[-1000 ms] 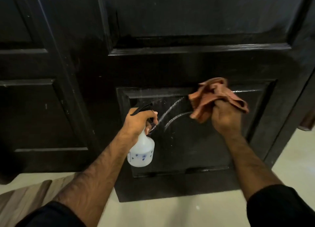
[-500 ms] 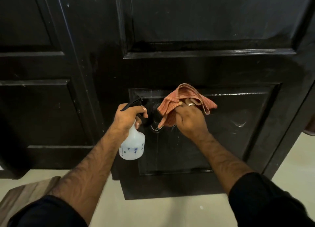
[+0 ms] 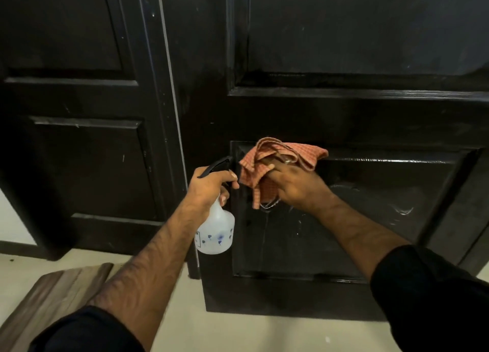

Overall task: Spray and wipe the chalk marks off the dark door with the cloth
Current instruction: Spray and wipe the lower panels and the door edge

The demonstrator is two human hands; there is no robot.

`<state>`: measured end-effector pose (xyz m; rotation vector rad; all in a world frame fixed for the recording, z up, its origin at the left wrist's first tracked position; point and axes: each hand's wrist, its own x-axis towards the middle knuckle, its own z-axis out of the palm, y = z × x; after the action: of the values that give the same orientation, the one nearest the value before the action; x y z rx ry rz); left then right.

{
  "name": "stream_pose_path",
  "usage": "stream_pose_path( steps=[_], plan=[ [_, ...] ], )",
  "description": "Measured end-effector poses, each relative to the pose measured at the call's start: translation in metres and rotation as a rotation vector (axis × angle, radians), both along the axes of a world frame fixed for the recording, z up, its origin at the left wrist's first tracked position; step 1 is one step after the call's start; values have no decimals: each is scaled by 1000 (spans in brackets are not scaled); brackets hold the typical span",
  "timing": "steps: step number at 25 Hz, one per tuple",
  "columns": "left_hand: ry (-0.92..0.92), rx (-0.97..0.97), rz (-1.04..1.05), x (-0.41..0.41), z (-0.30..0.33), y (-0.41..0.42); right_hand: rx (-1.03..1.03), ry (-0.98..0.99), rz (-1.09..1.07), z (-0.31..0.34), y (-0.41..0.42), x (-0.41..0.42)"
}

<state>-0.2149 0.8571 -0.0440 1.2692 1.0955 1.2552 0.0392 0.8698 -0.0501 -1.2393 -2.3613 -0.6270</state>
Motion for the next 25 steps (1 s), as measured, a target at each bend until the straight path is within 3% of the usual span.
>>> stream_pose_path(
  steps=[4,6,13,19,23,25],
  plan=[
    [-18,-29,74,-16,6,-6,-3,-24,69,2,10,-39],
    [-4,-13,54,-14,9,-9,-42,-81,53,7,4,-18],
    [17,-36,90,13,-6,-3,-20,64,-168,1,-41,78],
    [-47,-59,186,-29,-9,3,174,-143,134,3,22,-14],
    [-52,-22,231,-53,-4,1,234,-17,138,-40,40,-69],
    [-36,-34,228,-54,-10,1,224,-87,216,-57,35,-57]
  ],
)
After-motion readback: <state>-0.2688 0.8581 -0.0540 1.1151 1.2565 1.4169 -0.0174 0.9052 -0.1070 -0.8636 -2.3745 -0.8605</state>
